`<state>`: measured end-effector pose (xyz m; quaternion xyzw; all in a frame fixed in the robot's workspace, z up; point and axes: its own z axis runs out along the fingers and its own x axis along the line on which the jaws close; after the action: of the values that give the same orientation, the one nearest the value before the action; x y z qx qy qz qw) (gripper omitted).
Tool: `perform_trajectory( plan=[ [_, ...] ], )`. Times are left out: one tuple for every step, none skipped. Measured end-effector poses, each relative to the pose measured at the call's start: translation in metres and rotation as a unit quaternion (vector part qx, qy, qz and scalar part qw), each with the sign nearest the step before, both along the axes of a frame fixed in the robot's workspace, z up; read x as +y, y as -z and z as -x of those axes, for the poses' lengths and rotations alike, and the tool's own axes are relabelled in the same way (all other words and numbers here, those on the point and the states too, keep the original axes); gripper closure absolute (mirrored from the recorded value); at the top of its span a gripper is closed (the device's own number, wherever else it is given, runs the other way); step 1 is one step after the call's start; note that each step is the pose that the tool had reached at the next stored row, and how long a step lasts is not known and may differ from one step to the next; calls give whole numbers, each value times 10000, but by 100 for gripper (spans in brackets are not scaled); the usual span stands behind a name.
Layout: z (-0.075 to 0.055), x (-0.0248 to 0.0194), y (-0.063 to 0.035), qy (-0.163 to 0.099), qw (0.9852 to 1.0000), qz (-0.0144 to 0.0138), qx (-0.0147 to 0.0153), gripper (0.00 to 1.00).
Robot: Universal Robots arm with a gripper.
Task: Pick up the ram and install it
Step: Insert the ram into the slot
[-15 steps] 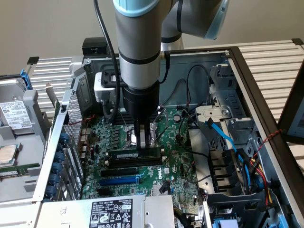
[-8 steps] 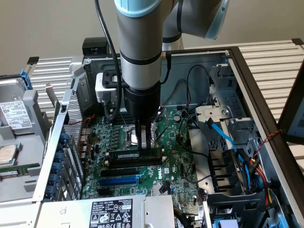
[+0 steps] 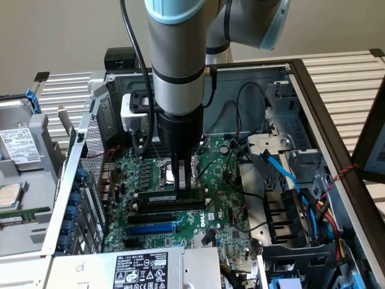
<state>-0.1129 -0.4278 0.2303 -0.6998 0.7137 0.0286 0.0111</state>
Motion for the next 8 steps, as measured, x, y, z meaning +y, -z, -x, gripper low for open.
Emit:
perform_trajectory(
  plan=[
    [0,0,1,-3,10000,-1,1,87],
    [1,1,1,-9,10000,-2,6,87],
    [1,1,1,-14,10000,-1,12,87],
    [1,0,1,-20,10000,-1,15,87],
    [1,0,1,-24,10000,-1,16,87],
    [1,0,3,-27,10000,-2,16,87],
    [1,1,5,-29,10000,-2,16,87],
    [1,1,7,-31,10000,-2,16,87]
  ],
)
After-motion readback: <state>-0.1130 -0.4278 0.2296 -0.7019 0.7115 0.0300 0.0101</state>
